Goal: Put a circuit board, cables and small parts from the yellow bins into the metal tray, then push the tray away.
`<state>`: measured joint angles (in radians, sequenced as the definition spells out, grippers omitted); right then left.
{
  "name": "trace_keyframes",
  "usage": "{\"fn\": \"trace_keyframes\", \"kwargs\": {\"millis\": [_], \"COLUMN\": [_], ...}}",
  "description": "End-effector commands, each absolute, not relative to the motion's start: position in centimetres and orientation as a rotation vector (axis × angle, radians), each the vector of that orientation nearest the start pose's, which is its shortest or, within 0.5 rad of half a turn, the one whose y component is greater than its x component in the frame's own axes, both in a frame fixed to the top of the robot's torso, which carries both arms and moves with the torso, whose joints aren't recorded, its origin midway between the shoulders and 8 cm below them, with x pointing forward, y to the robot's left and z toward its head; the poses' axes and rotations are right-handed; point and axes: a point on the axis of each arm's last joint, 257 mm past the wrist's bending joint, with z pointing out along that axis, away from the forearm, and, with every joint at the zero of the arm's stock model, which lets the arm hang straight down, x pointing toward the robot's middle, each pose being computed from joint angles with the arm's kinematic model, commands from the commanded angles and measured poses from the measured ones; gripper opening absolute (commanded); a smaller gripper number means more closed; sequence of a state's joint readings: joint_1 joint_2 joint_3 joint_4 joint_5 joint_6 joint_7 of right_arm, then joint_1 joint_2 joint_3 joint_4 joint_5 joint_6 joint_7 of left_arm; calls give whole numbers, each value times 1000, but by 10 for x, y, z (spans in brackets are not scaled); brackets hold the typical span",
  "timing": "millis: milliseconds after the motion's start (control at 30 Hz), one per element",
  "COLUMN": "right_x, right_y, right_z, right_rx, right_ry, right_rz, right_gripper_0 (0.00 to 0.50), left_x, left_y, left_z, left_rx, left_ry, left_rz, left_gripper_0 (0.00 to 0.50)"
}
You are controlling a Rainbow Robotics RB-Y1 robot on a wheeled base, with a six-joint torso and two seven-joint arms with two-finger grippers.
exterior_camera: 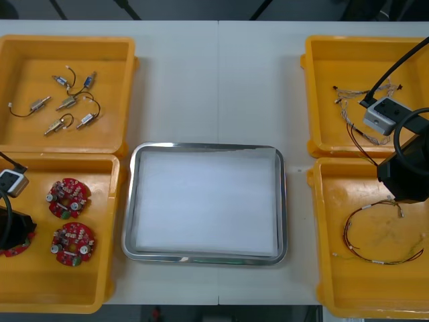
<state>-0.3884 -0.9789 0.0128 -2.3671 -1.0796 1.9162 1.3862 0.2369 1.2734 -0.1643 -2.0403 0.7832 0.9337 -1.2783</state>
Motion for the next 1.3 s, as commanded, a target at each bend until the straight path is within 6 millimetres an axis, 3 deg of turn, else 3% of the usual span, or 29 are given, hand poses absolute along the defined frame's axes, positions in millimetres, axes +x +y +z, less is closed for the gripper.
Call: {"fn": "trace_keyframes", "kwargs": {"millis": [33, 567, 833, 1300], "right_x": [360, 361, 361, 361], "right_y": [-276, -282, -282, -282], "right_z": [-117, -121, -121, -121], "right_rx": [-928, -903, -903, -903], "right_ry": [2528, 2537, 2537, 2537], "right_rz": [-212, -235, -235, -235], "right_gripper_0": [0, 0, 0, 0], "left_x": [361, 365, 367, 355], "left_y": [433, 435, 434, 432], "left_z": [-279, -284, -297, -304], "left_rx": [590, 707, 716, 727], "left_ry": [2552, 2511, 2486, 2526], "left_rz": [299, 318, 290, 276], "left_gripper_0": [469, 470, 468, 470]}}
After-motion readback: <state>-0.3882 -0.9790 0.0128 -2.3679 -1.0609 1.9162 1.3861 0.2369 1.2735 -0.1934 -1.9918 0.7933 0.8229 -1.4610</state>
